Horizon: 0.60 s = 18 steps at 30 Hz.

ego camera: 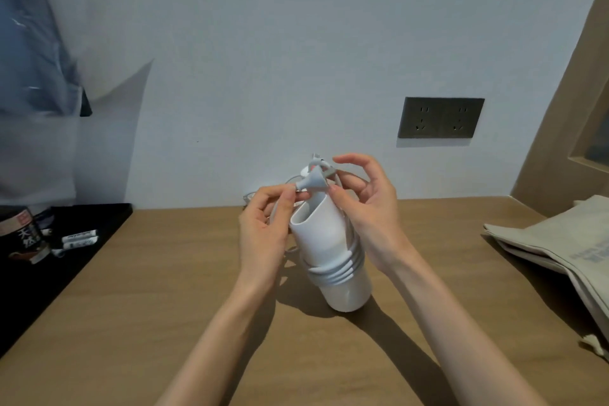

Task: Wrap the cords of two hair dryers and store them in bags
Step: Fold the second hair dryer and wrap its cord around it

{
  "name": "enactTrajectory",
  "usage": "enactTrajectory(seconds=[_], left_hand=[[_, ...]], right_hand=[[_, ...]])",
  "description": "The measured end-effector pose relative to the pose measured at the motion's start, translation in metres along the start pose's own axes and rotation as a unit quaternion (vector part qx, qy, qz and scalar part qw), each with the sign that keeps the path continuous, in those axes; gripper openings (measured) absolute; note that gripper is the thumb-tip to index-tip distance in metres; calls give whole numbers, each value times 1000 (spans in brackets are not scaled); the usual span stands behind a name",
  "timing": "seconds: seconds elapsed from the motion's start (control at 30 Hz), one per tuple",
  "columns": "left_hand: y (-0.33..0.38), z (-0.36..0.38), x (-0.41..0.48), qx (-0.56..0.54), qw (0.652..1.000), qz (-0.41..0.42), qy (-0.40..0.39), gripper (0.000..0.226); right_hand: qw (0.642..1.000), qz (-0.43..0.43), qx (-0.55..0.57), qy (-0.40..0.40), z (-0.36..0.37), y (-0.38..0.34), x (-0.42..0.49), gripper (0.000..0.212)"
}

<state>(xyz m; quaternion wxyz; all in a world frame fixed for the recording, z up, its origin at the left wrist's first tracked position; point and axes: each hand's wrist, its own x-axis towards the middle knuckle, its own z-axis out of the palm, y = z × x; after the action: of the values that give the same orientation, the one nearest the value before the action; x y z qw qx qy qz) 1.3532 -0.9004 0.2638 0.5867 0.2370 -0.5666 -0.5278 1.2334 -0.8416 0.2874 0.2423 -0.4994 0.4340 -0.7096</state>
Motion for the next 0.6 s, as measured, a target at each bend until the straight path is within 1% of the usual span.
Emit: enactTrajectory(seconds=[0.1, 0.13, 0.23, 0.3, 0.47, 0.6], left_hand=[[3, 2, -2, 49, 996, 72, -5, 11], [4, 2, -2, 62, 994, 87, -7, 12], [1, 0, 1, 72, 994, 83, -20, 12], [1, -1, 0, 67, 995, 71, -33, 10], [6, 0, 1, 135, 984, 106, -45, 11], [8, -3, 2, 149, 980, 112, -66, 10]], right_hand=[[1000, 11, 17, 16, -5, 2, -1, 36], [999, 23, 38, 16, -8, 2, -1, 37], [986, 74, 146, 24, -13, 1, -3, 39], [980, 83, 176, 28, -15, 1, -5, 38], [991, 65, 109, 33, -17, 4, -9, 33], [998, 20, 0, 59, -21, -4, -12, 40]])
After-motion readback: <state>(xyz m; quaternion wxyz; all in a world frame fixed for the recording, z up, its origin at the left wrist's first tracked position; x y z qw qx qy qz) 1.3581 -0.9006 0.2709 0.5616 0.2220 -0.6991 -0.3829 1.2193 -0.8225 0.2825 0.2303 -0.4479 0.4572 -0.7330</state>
